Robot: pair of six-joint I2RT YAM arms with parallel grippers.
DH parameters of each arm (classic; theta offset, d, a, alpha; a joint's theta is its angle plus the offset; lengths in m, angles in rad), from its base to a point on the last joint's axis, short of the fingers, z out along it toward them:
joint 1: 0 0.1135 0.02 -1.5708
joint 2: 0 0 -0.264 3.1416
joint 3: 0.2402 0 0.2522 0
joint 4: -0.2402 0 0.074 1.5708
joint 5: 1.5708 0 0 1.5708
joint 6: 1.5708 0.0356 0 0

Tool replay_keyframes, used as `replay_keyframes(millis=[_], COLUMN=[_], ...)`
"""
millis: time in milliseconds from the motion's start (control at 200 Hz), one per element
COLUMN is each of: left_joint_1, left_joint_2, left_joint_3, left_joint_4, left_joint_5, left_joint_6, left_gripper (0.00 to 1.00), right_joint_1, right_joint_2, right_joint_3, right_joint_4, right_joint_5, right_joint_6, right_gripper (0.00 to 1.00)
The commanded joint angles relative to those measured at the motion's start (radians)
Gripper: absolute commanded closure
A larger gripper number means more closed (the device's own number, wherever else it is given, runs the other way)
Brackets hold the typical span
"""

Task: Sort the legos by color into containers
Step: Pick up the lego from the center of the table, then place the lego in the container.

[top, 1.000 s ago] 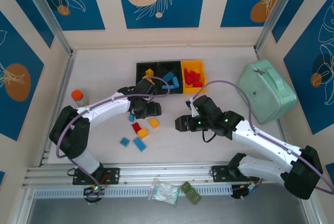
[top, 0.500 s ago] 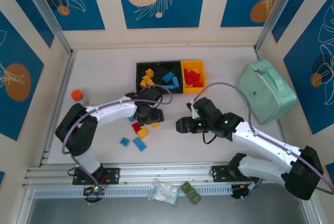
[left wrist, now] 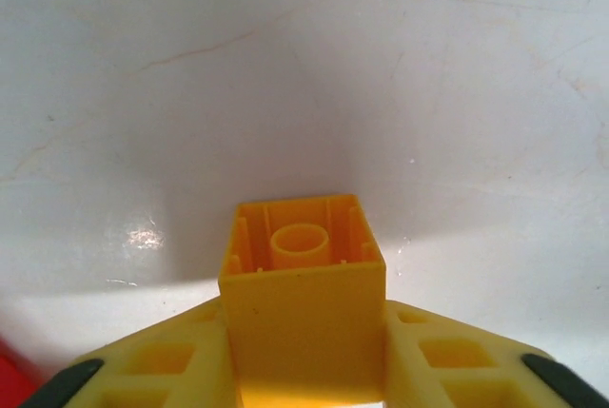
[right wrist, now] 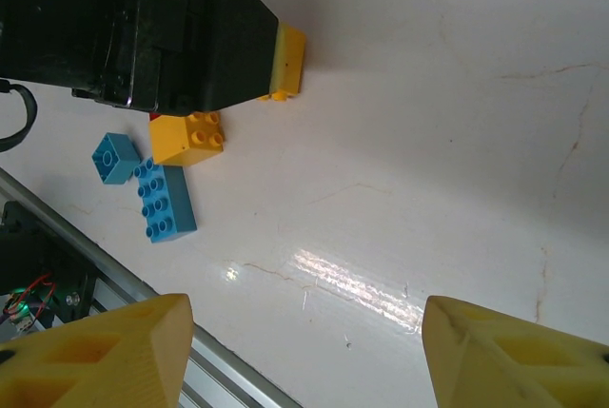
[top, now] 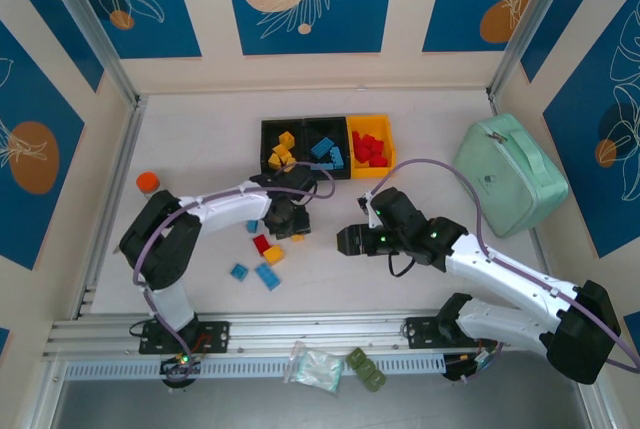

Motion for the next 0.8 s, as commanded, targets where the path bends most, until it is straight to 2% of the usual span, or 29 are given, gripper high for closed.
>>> replay_keyframes(millis=[0,265,530,790], left_joint_1=[-0.008,0.026,0.129,0.231], left_joint_2=[-0.006,-0.044,-0.043,0.083], left_joint_3=[0.039,0.140,0.271,0.460], left_joint_4=[-0.041,-0.130,-0.186,-0.217], left_joint_5=[-0.026,-0.090,-0.130,-0.134], left_joint_6=[0.027,0.114,0.204,0.285], left_gripper=[0.74,0.76,0.76,0.77], right_joint_1=[0.004,0.001,0.000,0.008], right_joint_2=[-0.015,-0.014,-0.004,0.036], right_joint_3=[-0.016,-0.001,0.012,0.033], right_joint_4=[0.011,0.009,0.029,0.055], right_joint_5=[0.013,0.014,0.013,0.002], right_joint_6=[0.012,0.006,0.004,0.006], right_gripper=[0.35,0.35,0.35,0.35])
